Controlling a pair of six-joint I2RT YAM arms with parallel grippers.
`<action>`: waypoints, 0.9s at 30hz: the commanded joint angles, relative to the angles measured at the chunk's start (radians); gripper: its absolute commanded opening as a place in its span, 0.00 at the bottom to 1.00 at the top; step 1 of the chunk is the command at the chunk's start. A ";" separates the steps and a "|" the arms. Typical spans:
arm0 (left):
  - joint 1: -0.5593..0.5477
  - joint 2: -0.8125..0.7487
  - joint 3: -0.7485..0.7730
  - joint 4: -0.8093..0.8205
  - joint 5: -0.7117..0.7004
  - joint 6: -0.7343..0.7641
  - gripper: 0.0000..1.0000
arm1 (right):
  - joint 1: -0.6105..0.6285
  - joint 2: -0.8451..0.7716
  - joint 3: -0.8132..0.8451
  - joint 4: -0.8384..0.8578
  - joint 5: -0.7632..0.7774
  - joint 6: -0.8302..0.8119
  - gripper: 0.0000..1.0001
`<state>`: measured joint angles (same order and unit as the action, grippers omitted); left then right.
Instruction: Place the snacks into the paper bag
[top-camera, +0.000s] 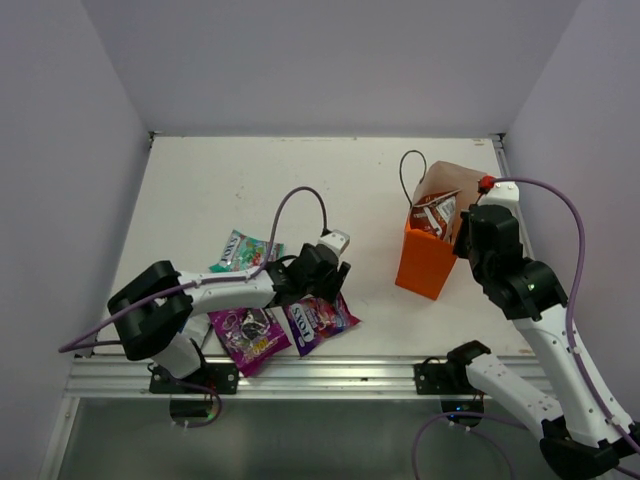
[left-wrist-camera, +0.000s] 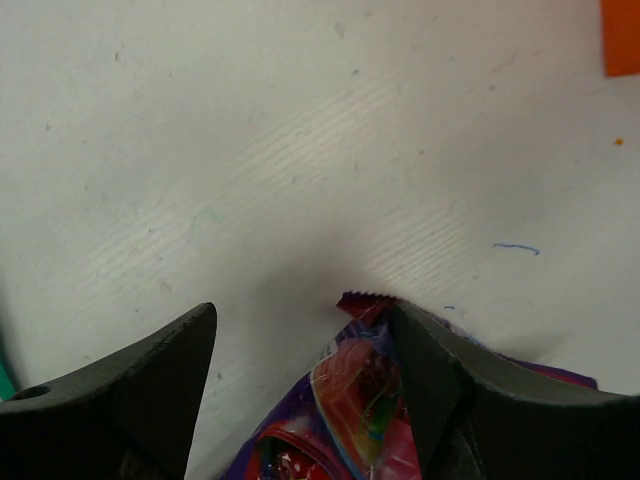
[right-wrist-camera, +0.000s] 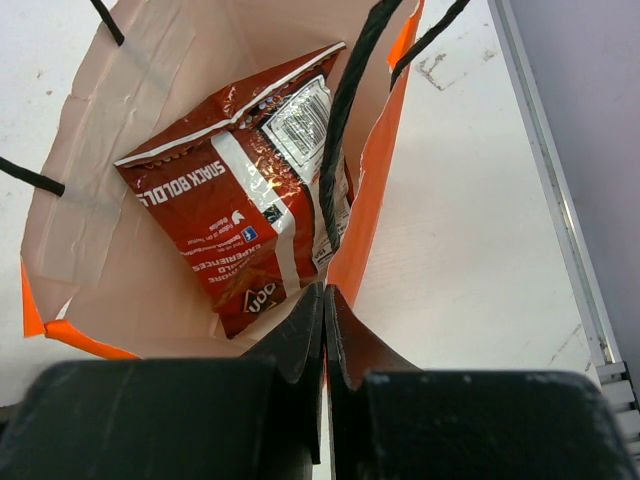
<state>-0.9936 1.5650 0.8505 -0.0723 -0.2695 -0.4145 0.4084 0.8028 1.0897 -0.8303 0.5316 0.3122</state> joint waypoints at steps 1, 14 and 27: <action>-0.011 -0.019 -0.007 -0.067 -0.097 -0.102 0.75 | 0.000 -0.007 0.006 0.022 0.015 -0.013 0.00; -0.151 0.136 0.013 -0.061 -0.045 -0.205 0.11 | 0.000 -0.013 0.003 0.020 0.015 -0.012 0.00; -0.155 0.026 0.477 -0.176 -0.315 0.002 0.00 | 0.000 -0.017 0.001 0.022 0.011 -0.013 0.00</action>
<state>-1.1477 1.6951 1.1408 -0.2665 -0.4492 -0.5091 0.4084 0.7956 1.0882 -0.8303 0.5312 0.3122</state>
